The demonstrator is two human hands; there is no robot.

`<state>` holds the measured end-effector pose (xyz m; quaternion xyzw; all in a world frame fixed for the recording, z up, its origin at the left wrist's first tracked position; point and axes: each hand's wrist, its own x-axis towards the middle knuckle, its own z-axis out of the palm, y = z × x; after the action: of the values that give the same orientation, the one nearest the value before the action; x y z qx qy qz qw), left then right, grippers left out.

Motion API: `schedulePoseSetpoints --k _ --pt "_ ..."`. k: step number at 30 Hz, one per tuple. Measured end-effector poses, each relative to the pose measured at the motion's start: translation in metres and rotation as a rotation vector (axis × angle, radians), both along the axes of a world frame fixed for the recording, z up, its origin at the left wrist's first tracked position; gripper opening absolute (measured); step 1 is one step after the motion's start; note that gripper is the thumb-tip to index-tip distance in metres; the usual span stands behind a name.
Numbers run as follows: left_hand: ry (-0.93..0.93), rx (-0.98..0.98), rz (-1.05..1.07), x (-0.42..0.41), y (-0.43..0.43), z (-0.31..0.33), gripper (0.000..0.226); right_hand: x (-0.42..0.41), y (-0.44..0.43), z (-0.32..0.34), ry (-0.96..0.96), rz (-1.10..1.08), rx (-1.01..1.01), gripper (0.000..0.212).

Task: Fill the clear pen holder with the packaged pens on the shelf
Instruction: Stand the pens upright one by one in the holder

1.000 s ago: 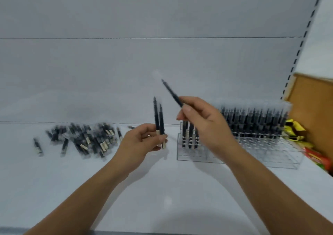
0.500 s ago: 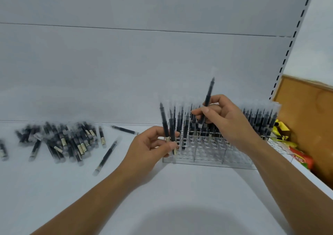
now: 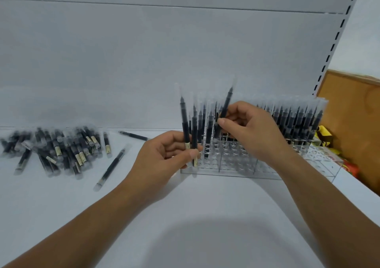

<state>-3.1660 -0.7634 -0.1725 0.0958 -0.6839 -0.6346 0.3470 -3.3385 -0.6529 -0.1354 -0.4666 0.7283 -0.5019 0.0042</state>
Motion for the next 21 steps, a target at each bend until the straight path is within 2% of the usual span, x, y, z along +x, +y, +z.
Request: schedulePoseSetpoints --k 5,8,12,17,21 --pt "-0.032 -0.032 -0.031 0.0012 -0.0014 -0.0039 0.019 -0.0012 -0.0009 0.0015 -0.005 -0.034 -0.003 0.013" --pt "-0.058 -0.046 -0.051 0.0011 0.0019 -0.0054 0.020 -0.0004 -0.0007 -0.0006 0.051 -0.033 0.095 0.019" --pt "-0.095 -0.061 -0.068 0.0014 0.0061 -0.0042 0.024 0.0011 0.0002 -0.0021 0.104 -0.023 0.268 0.010" --pt "-0.108 -0.056 -0.074 0.0005 0.0067 -0.0035 0.029 0.0006 0.0027 -0.0029 0.189 -0.069 0.321 0.020" --pt "-0.107 -0.055 -0.089 -0.0004 0.0055 -0.0047 0.028 0.0006 0.0040 -0.0018 0.156 -0.057 0.345 0.013"
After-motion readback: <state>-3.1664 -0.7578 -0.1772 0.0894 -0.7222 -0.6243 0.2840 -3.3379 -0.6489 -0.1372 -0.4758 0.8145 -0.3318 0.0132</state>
